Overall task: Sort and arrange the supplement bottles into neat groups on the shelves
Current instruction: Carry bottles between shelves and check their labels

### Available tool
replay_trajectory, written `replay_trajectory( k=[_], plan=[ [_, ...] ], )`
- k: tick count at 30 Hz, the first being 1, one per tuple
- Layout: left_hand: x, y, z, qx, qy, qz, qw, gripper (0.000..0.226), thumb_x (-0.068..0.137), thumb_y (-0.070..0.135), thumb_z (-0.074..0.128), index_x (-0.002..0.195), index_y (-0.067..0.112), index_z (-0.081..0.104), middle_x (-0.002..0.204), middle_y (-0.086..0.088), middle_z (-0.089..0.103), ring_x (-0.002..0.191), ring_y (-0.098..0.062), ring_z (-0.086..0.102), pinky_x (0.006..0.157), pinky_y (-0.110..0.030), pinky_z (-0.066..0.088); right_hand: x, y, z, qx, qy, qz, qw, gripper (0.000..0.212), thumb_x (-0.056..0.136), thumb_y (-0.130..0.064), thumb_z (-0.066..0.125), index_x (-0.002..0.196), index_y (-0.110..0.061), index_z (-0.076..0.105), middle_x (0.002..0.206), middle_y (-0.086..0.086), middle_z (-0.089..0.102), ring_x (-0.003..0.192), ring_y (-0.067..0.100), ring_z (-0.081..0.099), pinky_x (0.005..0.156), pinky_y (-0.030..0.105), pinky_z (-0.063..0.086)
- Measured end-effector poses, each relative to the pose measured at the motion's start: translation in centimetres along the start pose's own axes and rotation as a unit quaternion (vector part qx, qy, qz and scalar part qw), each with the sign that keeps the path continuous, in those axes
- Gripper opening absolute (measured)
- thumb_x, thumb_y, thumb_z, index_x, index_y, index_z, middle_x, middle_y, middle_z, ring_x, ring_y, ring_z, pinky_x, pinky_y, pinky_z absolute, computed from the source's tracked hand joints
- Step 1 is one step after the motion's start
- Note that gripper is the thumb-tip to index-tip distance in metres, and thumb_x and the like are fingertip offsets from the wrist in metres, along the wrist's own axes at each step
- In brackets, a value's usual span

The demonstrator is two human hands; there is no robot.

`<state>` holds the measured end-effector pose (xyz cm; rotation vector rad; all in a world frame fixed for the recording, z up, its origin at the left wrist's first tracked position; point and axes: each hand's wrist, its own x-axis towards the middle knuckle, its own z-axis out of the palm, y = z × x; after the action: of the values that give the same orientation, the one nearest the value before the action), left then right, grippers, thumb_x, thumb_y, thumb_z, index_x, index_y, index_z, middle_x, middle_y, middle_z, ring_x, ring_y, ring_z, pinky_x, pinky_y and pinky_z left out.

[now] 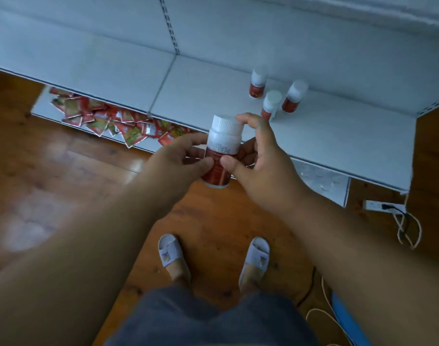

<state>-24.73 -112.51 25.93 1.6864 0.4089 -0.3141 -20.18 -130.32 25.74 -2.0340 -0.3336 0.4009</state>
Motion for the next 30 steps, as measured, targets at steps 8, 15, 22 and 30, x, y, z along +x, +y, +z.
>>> replay_trajectory(
  k=[8,15,22,30],
  plan=[
    [-9.8,6.7,-14.0,-0.081,0.069,0.049,0.993,0.03,0.095,0.003,0.056,0.12,0.017,0.065,0.107,-0.013,0.073,0.1,-0.02,0.07,0.08,-0.022,0.054,2.0,-17.3,5.4,0.017,-0.087,-0.076,0.993,0.059,0.085,-0.033,0.072,0.128,-0.05,0.036,0.087,-0.001,0.061,0.076,0.009,0.061,0.08,0.032,0.053],
    [-11.3,11.3,-28.9,-0.042,0.064,0.058,0.995,0.024,0.098,0.013,0.053,0.113,0.023,0.069,0.1,0.0,0.076,0.098,-0.017,0.072,0.083,-0.027,0.056,7.8,-28.4,13.5,0.118,-0.085,-0.099,0.984,0.05,0.08,-0.036,0.074,0.118,-0.051,0.045,0.099,0.005,0.062,0.085,0.024,0.069,0.076,0.047,0.06],
    [-5.6,14.7,-37.3,-0.063,0.063,0.052,0.995,0.024,0.101,0.016,0.05,0.119,0.019,0.067,0.107,-0.007,0.075,0.103,-0.027,0.071,0.103,-0.05,0.049,16.3,-33.5,17.3,0.131,-0.052,-0.12,0.983,0.049,0.091,-0.042,0.064,0.129,-0.063,0.041,0.096,-0.004,0.059,0.09,0.017,0.067,0.084,0.045,0.059],
    [5.7,18.0,-42.4,-0.086,0.164,0.079,0.98,0.019,0.096,0.005,0.06,0.11,0.018,0.064,0.096,-0.011,0.074,0.086,-0.025,0.074,0.091,-0.043,0.057,29.9,-36.8,18.5,0.045,-0.033,-0.126,0.99,0.048,0.093,-0.031,0.062,0.129,-0.055,0.041,0.093,-0.004,0.057,0.085,0.017,0.064,0.085,0.039,0.057]
  ],
)
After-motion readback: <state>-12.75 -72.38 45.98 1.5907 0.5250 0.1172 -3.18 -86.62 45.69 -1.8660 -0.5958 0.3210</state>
